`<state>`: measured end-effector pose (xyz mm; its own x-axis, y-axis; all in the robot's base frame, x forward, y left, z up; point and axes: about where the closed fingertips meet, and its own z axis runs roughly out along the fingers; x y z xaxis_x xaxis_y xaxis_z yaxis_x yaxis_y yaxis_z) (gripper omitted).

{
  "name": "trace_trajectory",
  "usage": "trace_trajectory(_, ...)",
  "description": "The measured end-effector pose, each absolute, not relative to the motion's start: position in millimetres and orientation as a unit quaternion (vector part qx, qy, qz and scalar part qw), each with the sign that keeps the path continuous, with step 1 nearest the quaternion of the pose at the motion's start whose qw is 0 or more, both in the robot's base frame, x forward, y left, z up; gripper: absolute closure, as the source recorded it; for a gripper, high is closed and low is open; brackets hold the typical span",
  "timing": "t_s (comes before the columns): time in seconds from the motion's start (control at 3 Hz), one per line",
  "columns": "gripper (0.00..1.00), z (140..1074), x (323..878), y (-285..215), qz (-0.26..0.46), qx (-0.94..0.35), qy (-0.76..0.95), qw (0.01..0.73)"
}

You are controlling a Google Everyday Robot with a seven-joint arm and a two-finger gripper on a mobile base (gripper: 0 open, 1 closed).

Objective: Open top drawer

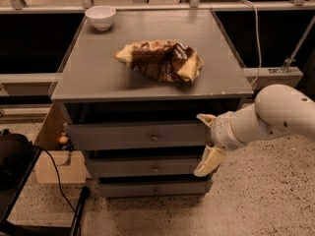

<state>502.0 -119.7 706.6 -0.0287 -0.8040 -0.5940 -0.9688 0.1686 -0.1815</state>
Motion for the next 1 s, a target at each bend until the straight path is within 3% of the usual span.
trace_trajectory(1.0, 0.00, 711.6, 523.4, -113.3, 0.120, -0.691, 0.665, 0.257)
